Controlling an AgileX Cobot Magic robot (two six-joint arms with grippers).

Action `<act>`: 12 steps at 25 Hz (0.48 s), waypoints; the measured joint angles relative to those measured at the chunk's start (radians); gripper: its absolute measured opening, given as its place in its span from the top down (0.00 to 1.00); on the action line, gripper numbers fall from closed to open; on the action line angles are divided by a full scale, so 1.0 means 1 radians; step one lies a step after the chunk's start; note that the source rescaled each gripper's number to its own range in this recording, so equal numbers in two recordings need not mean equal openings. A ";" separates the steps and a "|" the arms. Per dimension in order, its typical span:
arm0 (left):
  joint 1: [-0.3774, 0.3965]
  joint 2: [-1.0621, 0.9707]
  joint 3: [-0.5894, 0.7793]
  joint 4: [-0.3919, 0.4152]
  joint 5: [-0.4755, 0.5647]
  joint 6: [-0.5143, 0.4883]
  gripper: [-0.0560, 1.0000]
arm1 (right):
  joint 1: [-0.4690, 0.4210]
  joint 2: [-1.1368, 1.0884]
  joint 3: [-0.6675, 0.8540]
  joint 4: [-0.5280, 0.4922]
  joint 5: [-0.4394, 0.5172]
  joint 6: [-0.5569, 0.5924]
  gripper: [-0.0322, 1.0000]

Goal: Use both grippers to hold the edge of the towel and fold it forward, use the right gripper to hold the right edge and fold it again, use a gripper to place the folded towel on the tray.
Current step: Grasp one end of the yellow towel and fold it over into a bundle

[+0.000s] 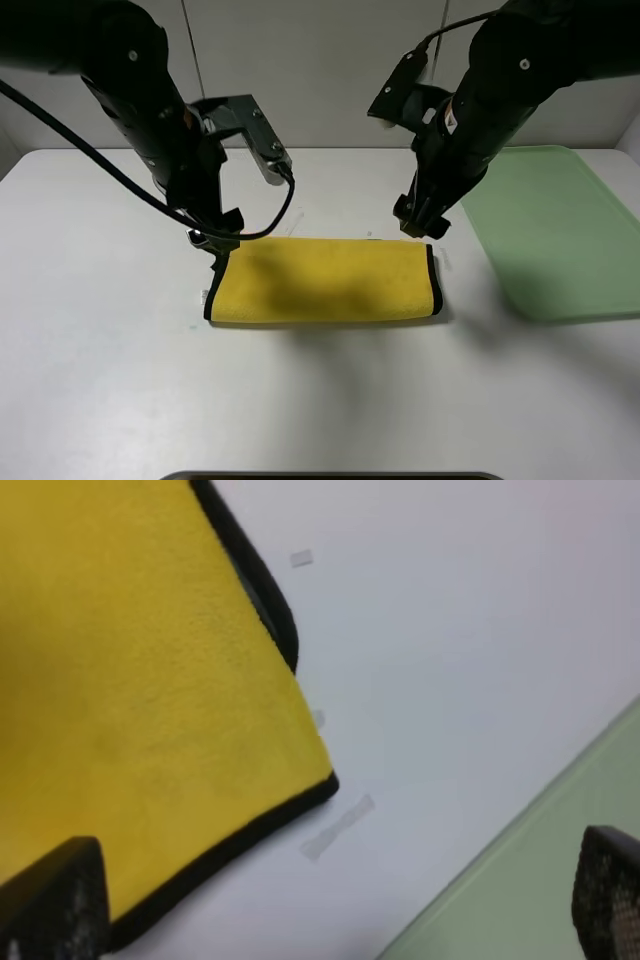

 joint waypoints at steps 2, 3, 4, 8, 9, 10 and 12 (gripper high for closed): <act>0.000 -0.058 0.000 0.000 0.032 -0.020 0.00 | 0.000 -0.035 0.000 0.026 0.036 0.022 0.00; 0.000 -0.083 0.000 0.000 0.045 -0.032 0.00 | 0.000 -0.050 0.000 0.041 0.056 0.027 0.00; 0.000 -0.111 0.000 0.000 0.057 -0.048 0.00 | 0.000 -0.069 0.000 0.058 0.075 0.030 0.00; 0.000 -0.220 0.000 0.000 0.095 -0.103 0.00 | 0.000 -0.140 0.000 0.128 0.133 0.034 0.00; 0.000 -0.248 0.000 0.000 0.104 -0.118 0.00 | 0.000 -0.156 0.000 0.143 0.141 0.034 0.00; 0.000 -0.271 0.000 0.000 0.113 -0.133 0.00 | 0.000 -0.170 0.000 0.157 0.147 0.034 0.00; 0.000 -0.326 0.000 0.000 0.131 -0.160 0.00 | 0.000 -0.201 0.000 0.183 0.150 0.038 0.00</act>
